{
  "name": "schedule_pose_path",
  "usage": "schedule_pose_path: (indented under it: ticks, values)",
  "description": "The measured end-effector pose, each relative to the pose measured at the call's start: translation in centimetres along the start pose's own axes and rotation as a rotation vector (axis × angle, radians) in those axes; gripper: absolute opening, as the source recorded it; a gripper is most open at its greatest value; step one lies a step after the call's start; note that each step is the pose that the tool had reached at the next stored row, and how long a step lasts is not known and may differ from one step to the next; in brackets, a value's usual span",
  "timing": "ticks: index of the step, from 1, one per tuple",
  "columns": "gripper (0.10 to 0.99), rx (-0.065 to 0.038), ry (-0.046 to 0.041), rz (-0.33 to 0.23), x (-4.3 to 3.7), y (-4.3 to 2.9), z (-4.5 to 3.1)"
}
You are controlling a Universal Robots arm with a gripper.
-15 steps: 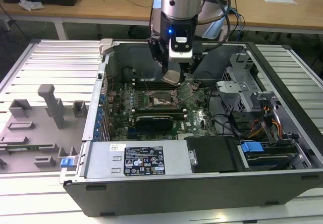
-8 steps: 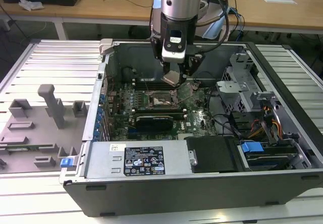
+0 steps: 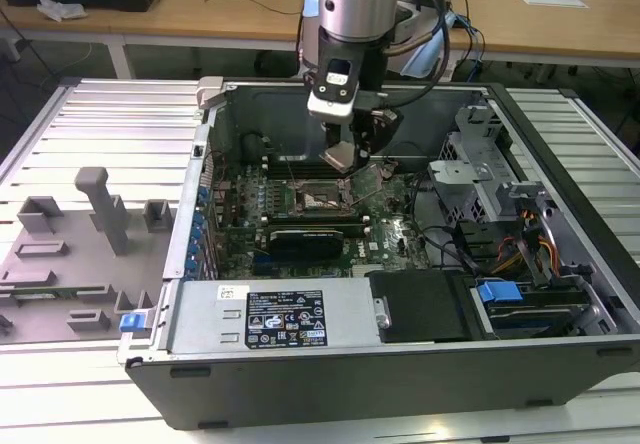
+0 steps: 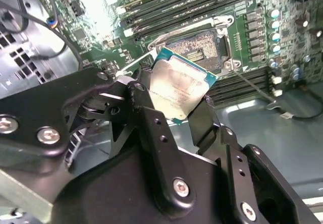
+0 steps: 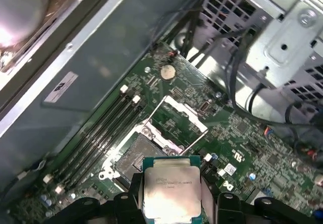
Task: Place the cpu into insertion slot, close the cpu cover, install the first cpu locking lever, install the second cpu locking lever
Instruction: 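Place the cpu into insertion slot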
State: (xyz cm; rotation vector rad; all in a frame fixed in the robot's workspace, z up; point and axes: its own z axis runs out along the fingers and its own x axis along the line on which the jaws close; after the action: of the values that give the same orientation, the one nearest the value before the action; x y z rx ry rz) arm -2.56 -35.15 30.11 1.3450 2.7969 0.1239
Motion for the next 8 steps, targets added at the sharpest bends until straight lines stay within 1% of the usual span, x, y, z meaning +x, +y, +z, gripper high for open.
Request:
schedule_pose_path:
  ticks: [1, 7, 8]
  values:
    - [0.541, 0.000, -0.0026, 0.029, 0.00, 0.00, 0.03]
    - [0.541, 0.000, -0.0119, 0.131, 0.00, -0.01, 0.18]
    - [0.541, 0.000, -0.0158, 0.176, 0.00, -0.03, 0.31]
